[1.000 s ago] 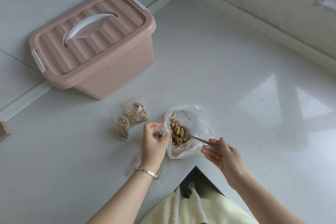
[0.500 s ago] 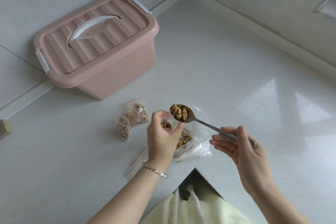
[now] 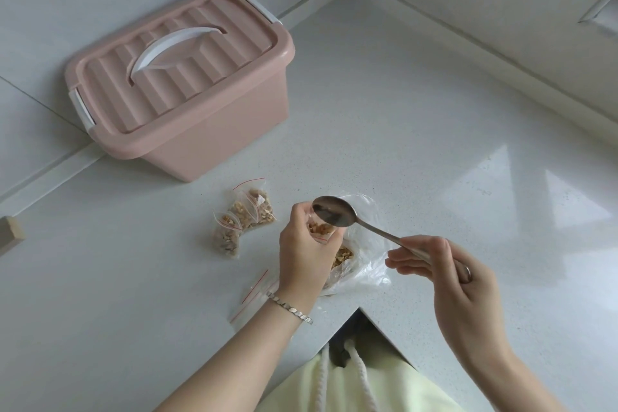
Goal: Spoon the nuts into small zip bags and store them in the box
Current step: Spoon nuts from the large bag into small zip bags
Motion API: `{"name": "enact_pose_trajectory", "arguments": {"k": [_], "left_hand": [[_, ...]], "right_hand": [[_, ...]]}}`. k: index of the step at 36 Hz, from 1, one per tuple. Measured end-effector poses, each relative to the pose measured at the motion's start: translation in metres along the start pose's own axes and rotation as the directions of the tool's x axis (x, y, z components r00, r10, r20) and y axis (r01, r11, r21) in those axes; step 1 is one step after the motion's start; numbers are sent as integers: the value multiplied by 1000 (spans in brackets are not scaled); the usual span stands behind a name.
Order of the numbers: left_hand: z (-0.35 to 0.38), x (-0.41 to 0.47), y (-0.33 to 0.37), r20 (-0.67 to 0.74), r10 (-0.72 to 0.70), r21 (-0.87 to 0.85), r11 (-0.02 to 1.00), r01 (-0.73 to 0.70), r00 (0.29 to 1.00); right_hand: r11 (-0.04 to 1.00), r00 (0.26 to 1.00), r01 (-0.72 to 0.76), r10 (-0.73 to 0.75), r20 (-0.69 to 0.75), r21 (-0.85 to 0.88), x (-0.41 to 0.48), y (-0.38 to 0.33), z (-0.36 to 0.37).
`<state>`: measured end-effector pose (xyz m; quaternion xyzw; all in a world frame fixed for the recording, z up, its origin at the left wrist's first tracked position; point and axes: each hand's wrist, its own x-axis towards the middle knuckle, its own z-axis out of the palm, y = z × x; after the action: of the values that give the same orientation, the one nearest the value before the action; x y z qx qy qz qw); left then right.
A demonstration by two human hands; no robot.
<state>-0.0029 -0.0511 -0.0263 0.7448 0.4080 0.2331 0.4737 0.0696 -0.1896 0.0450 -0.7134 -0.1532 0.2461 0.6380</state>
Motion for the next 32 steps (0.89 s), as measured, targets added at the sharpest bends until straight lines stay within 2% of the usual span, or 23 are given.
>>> {"name": "enact_pose_trajectory", "arguments": {"k": [5, 8, 10, 13, 15, 20, 24, 27, 32], "left_hand": [[-1, -2, -4, 11, -34, -36, 999, 34, 999], [-3, -3, -5, -58, -27, -132, 991, 19, 998], [-8, -6, -4, -153, 34, -183, 981, -63, 988], [-18, -12, -9, -265, 189, -136, 964, -230, 946], [-25, -13, -16, -276, 190, -133, 963, -233, 942], [-47, -12, -41, -337, 93, -62, 991, -121, 937], [-66, -11, -63, -385, -100, 74, 988, 138, 918], [-77, -8, -79, -389, -182, 175, 948, 267, 903], [-81, 3, -83, -370, -229, 190, 930, 314, 901]], "right_hand": [[999, 999, 10, -9, -37, 37, 1, -1, -1], [993, 996, -24, 34, -84, 116, 4, -1, -2], [988, 991, -55, 71, -117, 142, 6, 2, -4], [986, 985, -83, 104, -138, 146, 7, 6, -6], [983, 983, -104, 125, -137, 149, 7, 9, -7], [982, 982, -133, 148, -115, 133, 7, 16, -3], [986, 982, -146, 154, -107, 77, 7, 23, -1], [991, 986, -133, 134, -94, 21, 6, 24, 1], [991, 990, -126, 124, -62, -40, 3, 26, 5]]}}
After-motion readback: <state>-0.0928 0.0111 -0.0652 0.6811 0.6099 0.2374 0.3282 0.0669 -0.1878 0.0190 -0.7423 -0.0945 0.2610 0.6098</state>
